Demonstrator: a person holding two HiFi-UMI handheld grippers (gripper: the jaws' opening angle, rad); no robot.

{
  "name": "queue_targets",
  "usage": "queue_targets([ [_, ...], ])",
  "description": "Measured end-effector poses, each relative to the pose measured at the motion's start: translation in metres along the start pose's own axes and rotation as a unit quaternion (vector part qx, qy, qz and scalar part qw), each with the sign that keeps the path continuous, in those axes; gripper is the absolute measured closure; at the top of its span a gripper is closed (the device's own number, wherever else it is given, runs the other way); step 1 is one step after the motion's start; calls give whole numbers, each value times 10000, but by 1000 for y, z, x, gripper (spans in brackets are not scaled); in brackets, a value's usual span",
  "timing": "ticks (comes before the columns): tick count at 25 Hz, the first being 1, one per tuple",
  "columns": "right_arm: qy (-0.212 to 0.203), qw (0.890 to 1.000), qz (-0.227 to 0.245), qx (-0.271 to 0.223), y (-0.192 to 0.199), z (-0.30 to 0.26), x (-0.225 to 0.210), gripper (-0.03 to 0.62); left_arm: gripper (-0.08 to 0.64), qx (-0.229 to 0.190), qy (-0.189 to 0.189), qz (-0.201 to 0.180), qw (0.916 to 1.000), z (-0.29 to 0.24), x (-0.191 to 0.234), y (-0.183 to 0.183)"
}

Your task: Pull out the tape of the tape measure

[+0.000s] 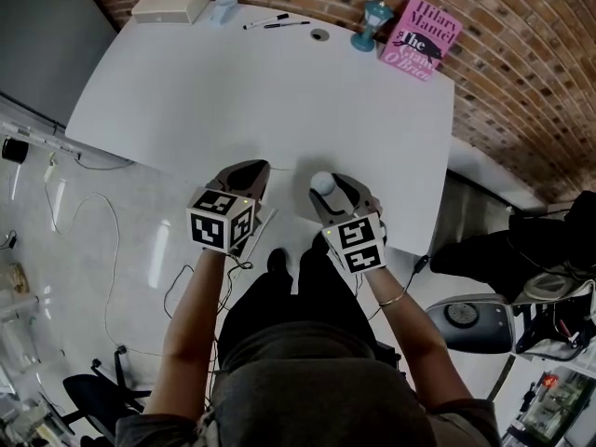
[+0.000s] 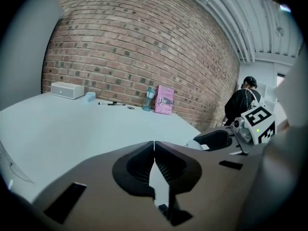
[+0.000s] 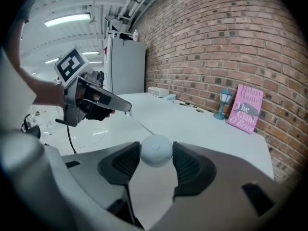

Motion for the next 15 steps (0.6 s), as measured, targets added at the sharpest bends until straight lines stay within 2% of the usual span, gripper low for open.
queue_targets([
  [9,705,9965,-389,237,19,14,-49,373,534,261,-565,57,9980,13,35,10],
  [15,1080,9911,-680,380,30,28,-82,373,534,469,-1023,99,9936,27,64,17],
])
Point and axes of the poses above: the fingertips, and each gripper's own axes: z backward along the fingers, x to its left, y out of its underside, the point moved 9 cm from there along z, backward along the fingers, and after that the axes turned 10 degrees about -z, right-handed, at the moved point
